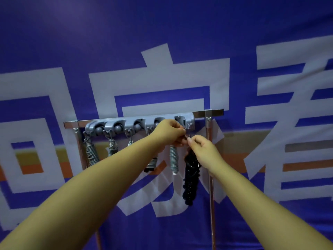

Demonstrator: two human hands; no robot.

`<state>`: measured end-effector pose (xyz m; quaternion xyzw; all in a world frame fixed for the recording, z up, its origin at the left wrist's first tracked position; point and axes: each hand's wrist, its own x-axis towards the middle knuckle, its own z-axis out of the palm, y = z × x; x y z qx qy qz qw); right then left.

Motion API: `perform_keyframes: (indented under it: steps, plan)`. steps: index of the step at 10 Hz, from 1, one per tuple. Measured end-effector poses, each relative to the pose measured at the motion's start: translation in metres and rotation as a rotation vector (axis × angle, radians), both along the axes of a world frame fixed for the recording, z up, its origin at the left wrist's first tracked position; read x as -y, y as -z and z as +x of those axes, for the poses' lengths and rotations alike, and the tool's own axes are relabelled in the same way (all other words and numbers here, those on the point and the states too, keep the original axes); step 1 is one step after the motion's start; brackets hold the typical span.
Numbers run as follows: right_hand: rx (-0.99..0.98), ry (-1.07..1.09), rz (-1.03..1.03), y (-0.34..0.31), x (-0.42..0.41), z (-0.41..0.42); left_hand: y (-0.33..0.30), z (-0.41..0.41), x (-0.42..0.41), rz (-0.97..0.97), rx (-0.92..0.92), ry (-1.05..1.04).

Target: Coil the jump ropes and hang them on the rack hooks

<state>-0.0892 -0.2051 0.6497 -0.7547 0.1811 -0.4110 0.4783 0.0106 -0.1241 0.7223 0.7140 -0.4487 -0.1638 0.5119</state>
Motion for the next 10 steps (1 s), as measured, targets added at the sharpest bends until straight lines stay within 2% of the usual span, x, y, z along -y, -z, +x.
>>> perform_keyframes:
  steps: [3,6,7,8,9,10]
  plan:
    - [-0.096,0.215,-0.015,-0.014,0.056,0.04,-0.006,0.018,0.062,-0.02,0.067,-0.085]
    - [-0.174,0.252,-0.059,-0.019,0.074,0.055,-0.001,0.036,0.083,-0.015,-0.011,-0.096]
    - [-0.262,0.274,-0.071,-0.013,0.082,0.058,0.003,0.039,0.078,0.138,0.039,-0.012]
    - [-0.307,0.24,-0.059,-0.004,0.09,0.059,0.006,0.04,0.067,0.238,-0.007,0.144]
    - [-0.295,0.201,-0.016,0.005,0.088,0.059,0.014,0.043,0.054,0.238,-0.026,0.217]
    - [-0.218,0.229,-0.017,0.004,0.084,0.06,0.022,0.048,0.043,0.159,-0.054,0.256]
